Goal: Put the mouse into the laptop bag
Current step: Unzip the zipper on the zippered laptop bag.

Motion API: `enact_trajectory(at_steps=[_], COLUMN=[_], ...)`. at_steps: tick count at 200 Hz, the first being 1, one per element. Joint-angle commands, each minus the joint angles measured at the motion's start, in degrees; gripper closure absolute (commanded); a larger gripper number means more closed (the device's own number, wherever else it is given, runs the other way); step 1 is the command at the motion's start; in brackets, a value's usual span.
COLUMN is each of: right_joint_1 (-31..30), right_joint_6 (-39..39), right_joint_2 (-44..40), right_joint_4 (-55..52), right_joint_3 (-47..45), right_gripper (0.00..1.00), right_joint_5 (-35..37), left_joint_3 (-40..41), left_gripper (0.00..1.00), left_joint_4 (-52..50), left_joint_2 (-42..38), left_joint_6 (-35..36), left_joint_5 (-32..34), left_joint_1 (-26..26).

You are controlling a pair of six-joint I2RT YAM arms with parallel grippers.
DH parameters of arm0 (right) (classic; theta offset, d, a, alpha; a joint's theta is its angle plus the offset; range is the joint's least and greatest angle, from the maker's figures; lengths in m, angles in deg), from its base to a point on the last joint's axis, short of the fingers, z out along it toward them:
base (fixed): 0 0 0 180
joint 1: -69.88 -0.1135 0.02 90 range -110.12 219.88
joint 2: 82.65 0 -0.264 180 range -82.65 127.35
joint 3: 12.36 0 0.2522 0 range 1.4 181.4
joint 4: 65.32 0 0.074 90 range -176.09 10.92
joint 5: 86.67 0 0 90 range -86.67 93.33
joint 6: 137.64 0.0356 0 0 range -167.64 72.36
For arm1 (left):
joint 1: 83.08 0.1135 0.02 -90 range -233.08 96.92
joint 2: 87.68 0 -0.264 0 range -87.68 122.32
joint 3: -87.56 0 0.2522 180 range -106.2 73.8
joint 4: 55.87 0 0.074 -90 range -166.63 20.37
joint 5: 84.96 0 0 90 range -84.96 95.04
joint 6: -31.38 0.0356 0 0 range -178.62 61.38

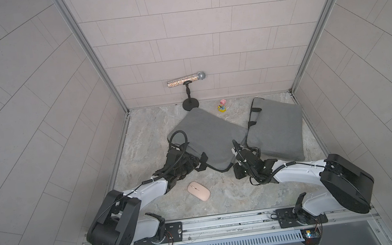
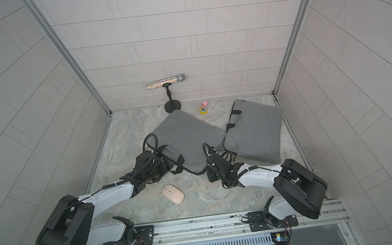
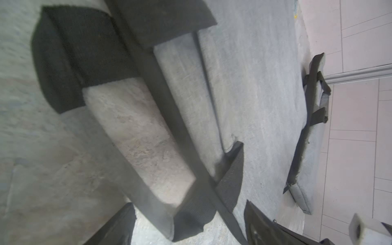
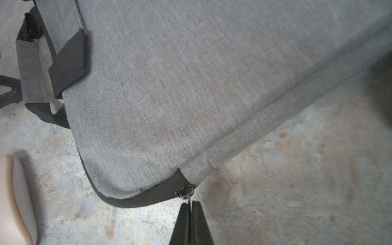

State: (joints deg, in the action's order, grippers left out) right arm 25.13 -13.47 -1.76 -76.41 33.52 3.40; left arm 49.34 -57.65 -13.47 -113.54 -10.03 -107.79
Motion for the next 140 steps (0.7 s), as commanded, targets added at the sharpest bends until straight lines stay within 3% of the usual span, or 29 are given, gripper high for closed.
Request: enact_trajectory(at_steps=[1,26,52,82,105,140], right_joint_1=[-0.25,-0.25,-0.27,-0.35,-0.34,-0.34], right_joint_6=[0.29,0.1,0.32,0.46,0.43,0.47], right_joint_2=[-1.28,-0.07,0.7,0.26,0.15,0.65], right_joint_4=[-2.81,-2.25,-1.86,-1.97,-2.33,-1.47], right_joint_3=[0.53,1.06,1.46,1.5,1.54,1.11], right_gripper=[1.0,1.0,1.0,1.0,1.0,1.0], right_joint_5=[2.3,1.78,1.43,1.15,1.22,0.65], left_joint_3=[-1.58,-3.79,0.24,-0.62,-6.41,-8.29], left_gripper=[0.17,0.14,0.1,0.08,0.11,0.13], left_joint_4=[-7.36,-22.3,-13.85,-3.24,-2.9,0.29], left_joint_2=[-5.75,-16.89,-20.73,-11.16,-1.06,8.57], left_joint_6=[-0.1,1.76,1.81,2.62,4.08,3.61], left_joint_5=[5.02,19.55,19.71,12.7,7.17,8.4], left_joint_1=[-0.96,-4.95,-5.3,-5.35,-5.25,-5.36])
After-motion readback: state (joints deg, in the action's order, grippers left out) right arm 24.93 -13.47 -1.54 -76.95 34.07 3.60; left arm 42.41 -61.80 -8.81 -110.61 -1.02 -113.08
